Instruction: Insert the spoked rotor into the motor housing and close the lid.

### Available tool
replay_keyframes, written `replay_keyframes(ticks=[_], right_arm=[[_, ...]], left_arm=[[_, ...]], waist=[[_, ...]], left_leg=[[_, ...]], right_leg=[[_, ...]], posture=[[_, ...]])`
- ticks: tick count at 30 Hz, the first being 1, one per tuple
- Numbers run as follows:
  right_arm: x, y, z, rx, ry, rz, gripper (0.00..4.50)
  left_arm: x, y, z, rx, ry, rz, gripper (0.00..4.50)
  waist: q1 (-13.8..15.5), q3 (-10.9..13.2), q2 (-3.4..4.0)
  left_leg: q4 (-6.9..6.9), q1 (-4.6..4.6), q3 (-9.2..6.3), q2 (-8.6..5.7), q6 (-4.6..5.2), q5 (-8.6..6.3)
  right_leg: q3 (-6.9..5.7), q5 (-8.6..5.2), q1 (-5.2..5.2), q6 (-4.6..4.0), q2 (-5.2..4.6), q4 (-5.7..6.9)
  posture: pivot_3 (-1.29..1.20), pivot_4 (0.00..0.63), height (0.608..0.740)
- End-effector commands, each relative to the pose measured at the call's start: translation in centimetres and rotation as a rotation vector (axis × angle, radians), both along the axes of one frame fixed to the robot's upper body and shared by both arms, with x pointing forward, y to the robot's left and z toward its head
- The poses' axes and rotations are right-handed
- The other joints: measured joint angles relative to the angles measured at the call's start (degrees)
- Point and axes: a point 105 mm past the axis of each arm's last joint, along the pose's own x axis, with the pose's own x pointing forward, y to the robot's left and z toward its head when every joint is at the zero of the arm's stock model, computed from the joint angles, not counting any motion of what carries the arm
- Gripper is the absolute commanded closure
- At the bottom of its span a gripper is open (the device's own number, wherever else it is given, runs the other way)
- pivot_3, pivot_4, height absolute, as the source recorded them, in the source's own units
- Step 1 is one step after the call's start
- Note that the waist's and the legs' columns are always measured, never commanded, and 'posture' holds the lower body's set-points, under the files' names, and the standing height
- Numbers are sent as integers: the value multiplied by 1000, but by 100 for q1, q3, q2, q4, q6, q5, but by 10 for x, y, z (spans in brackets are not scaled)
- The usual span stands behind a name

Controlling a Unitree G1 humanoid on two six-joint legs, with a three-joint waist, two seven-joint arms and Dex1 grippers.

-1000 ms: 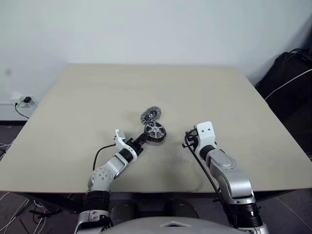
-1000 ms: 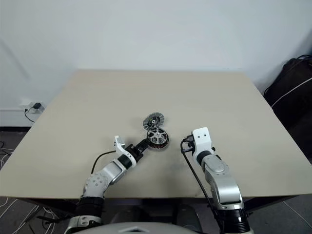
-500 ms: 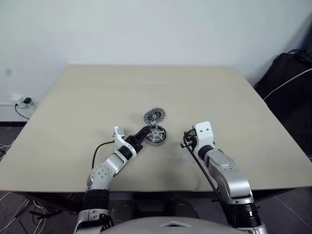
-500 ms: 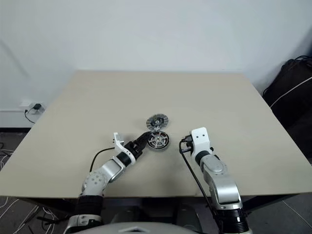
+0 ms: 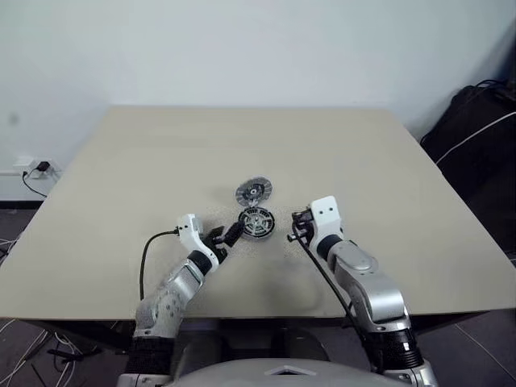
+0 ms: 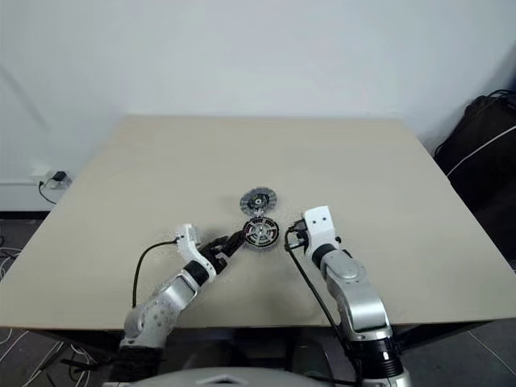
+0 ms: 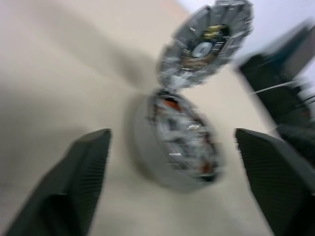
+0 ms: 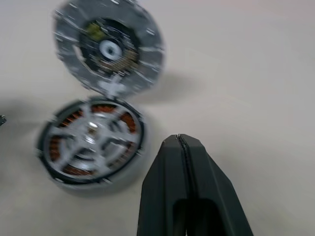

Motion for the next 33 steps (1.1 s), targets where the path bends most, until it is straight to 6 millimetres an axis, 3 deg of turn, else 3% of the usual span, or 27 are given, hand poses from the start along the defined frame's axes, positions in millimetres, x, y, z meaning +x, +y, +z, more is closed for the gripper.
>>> replay_keyframes(ticks=[1,7,10,22,25,29,33], right_arm=[[8,21,9,22,-40,69,4500],[16,45,-1,9,-19,155,4500],[21,52,-5,11,-8,178,4500],[30,59,-31,-40,76,228,4500],[29,61,-20,-49,47,284,4500],[22,65,4,-128,-15,483,4500],[11,62,17,-265,-40,678,3636]], left_arm=[[-1,6,9,175,-136,-12,1648],[-12,14,6,343,-239,-56,3665],[-16,16,5,424,-289,-82,4469],[-22,13,4,464,-307,-92,4469],[-22,12,7,460,-323,-94,4469],[-23,10,8,461,-330,-99,4469],[-22,8,9,454,-334,-106,4500]], waist=[[11,6,8],[22,20,29],[16,25,37],[-4,34,52],[-10,34,52],[-7,38,56],[-1,39,57]], left_leg=[[0,0,0,0,0,0],[-7,-3,2,-3,4,-3],[-7,-5,6,-3,6,-4],[-8,-3,8,-2,6,-4],[-7,-2,9,-2,6,-4],[-4,-3,9,-3,11,-7],[2,-3,9,-2,33,-19]], right_leg=[[0,0,0,0,-2,0],[-2,0,-6,0,-9,-4],[-3,0,-10,0,-11,-4],[-9,0,-8,0,-11,-1],[-9,0,-7,0,-11,-1],[-9,1,-7,2,-14,-2],[-14,1,-7,3,-16,-2]], posture=[[0,0,740],[0,0,740],[0,0,740],[0,0,740],[0,0,740],[0,0,740],[0,0,740]])
